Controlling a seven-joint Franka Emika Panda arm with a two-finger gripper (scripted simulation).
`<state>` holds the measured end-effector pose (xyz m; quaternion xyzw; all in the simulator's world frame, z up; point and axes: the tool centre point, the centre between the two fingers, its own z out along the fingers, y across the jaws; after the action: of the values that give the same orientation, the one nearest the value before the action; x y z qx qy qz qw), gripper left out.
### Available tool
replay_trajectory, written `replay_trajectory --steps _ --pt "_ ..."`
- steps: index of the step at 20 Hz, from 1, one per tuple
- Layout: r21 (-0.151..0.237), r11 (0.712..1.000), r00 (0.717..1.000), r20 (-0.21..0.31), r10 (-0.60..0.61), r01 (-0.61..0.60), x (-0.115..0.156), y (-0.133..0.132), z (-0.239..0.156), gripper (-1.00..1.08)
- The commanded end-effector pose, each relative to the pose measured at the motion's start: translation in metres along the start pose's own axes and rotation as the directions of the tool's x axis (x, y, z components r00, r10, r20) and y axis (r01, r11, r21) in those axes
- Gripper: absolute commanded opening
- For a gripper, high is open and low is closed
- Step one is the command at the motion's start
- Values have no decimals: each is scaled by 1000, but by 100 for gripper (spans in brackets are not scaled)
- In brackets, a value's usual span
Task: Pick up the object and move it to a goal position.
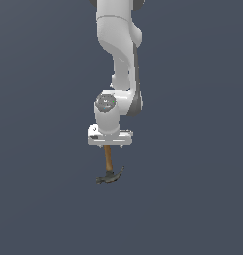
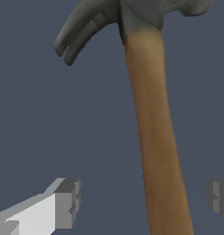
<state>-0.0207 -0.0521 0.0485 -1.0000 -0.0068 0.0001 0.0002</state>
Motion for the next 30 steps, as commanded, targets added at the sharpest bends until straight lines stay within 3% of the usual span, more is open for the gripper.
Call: replay_trajectory --steps 1,9,10,23,30 --pt "0 1000 1000 0 0 0 -1 0 13 100" --pt "0 1000 1000 0 0 0 0 0 32 100" --pt "0 1000 1000 0 0 0 0 0 32 -100" --pt "-3 1000 1000 -3 5 -5 1 6 27 -100" --pt "-3 1000 1000 -2 5 -5 5 18 -2 -100"
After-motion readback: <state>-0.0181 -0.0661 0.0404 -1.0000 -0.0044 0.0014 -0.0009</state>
